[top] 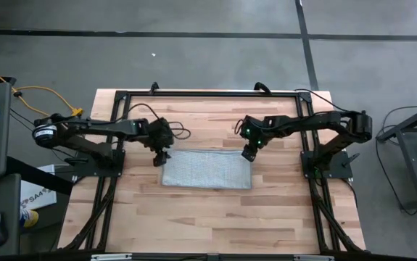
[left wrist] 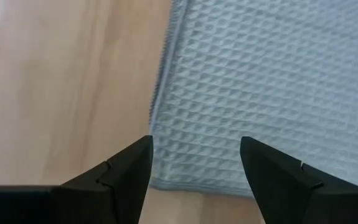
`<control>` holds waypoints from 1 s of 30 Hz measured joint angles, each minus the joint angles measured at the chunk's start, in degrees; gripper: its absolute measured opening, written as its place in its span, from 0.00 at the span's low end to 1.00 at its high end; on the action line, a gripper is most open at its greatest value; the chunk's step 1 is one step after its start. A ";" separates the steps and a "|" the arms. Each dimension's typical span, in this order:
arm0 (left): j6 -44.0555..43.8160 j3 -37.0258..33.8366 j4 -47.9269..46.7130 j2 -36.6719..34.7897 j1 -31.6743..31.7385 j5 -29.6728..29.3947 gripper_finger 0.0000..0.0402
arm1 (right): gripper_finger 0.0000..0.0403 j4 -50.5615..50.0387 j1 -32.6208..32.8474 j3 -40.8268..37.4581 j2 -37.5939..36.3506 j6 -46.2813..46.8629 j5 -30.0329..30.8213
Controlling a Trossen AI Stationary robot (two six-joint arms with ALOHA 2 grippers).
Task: Fold microfiber towels
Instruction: Fold the gray towel
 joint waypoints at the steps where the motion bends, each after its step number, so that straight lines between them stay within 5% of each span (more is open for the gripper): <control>1: 0.20 0.00 -0.02 0.00 1.19 1.67 0.60 | 0.45 0.02 -0.41 0.00 0.00 -0.30 -1.09; 12: 0.86 0.00 0.91 5.47 11.17 7.86 0.60 | 0.45 -1.47 -4.02 0.00 -0.02 -3.26 -5.78; 30: 2.84 0.14 2.44 9.33 11.84 10.43 0.60 | 0.45 -2.73 -4.57 0.00 0.36 -4.35 -5.17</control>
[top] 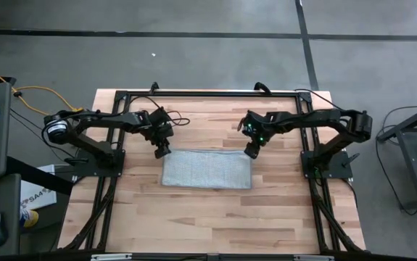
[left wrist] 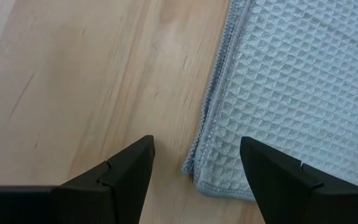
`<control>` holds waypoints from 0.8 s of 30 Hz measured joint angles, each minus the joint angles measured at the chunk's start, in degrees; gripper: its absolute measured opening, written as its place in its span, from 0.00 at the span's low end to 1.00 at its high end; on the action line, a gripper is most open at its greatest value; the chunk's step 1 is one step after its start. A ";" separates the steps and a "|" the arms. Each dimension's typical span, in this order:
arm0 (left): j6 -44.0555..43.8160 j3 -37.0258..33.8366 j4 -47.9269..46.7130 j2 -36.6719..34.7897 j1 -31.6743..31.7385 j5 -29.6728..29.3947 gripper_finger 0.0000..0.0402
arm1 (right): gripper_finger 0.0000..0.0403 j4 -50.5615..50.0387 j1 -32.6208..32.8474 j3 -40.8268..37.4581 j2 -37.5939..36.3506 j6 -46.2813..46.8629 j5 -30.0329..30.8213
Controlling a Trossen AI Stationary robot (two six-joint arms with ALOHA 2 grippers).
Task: Fold microfiber towels
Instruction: Fold the gray towel
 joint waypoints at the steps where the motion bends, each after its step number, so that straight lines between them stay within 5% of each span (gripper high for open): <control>1: 0.00 -0.01 -0.03 0.00 0.00 0.00 0.60 | 0.45 0.19 0.00 0.00 0.46 -0.02 0.05; 10: -0.02 -0.05 -0.18 0.04 -0.02 0.04 0.60 | 0.45 2.48 -0.32 0.33 6.71 -2.12 -3.08; 24: -0.69 -0.07 -0.38 0.09 0.00 1.59 0.60 | 0.45 2.62 -0.06 -0.02 6.85 0.00 -11.87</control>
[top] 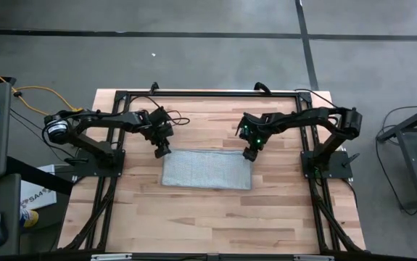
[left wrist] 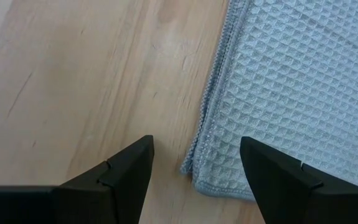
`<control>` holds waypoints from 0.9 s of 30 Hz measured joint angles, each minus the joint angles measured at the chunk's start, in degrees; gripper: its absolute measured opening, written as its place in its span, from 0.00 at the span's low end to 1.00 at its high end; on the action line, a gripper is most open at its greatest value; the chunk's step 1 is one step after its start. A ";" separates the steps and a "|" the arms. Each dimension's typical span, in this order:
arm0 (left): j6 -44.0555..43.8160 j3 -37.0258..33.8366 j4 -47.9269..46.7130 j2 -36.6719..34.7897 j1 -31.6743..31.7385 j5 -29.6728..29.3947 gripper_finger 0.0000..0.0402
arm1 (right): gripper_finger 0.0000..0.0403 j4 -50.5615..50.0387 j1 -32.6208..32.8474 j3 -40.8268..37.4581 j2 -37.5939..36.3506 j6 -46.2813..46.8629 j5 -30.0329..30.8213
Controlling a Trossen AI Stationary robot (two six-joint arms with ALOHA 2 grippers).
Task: Fold microfiber towels
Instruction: Fold the gray towel
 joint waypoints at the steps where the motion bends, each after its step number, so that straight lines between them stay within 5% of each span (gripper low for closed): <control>1: 0.01 -0.01 0.00 0.00 0.00 0.06 0.60 | 0.45 -0.02 0.02 0.00 0.00 0.10 -0.53; 14: 0.00 -0.02 -0.06 0.02 -0.02 0.56 0.60 | 0.38 0.15 0.72 -0.04 -0.04 -1.29 2.59; 27: 0.70 0.01 0.08 -0.04 -0.24 -6.59 0.60 | 0.22 1.25 0.63 -0.09 -0.02 -1.91 2.35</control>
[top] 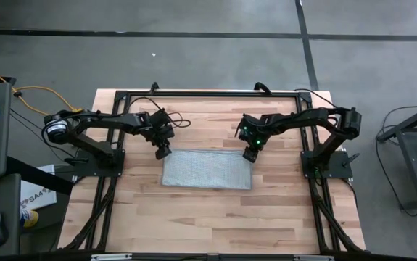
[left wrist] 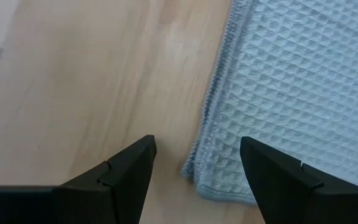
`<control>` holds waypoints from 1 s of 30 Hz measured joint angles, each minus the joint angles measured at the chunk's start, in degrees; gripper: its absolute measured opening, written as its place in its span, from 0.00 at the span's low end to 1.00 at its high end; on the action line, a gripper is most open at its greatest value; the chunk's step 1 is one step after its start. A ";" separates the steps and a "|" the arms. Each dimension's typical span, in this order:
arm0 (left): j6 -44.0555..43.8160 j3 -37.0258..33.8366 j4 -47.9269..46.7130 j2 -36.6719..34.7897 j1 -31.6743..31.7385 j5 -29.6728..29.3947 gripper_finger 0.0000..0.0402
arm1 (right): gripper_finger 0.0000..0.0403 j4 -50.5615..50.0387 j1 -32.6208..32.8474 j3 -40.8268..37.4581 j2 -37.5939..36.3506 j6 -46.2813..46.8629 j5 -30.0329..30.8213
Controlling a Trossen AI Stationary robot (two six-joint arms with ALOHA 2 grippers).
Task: Fold microfiber towels
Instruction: Fold the gray towel
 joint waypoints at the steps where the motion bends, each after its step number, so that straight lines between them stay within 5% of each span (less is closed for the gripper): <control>1: 0.06 0.07 -0.02 0.00 0.02 -0.41 0.60 | 0.22 0.03 0.00 0.00 0.00 -0.01 0.00; 21: 4.60 4.22 -5.62 0.21 0.26 -0.94 0.60 | 0.22 1.13 0.00 0.04 0.00 -0.01 -0.57; 30: 3.38 5.41 -7.94 0.15 0.26 3.30 0.60 | 0.22 1.10 0.00 0.09 0.00 0.20 -1.92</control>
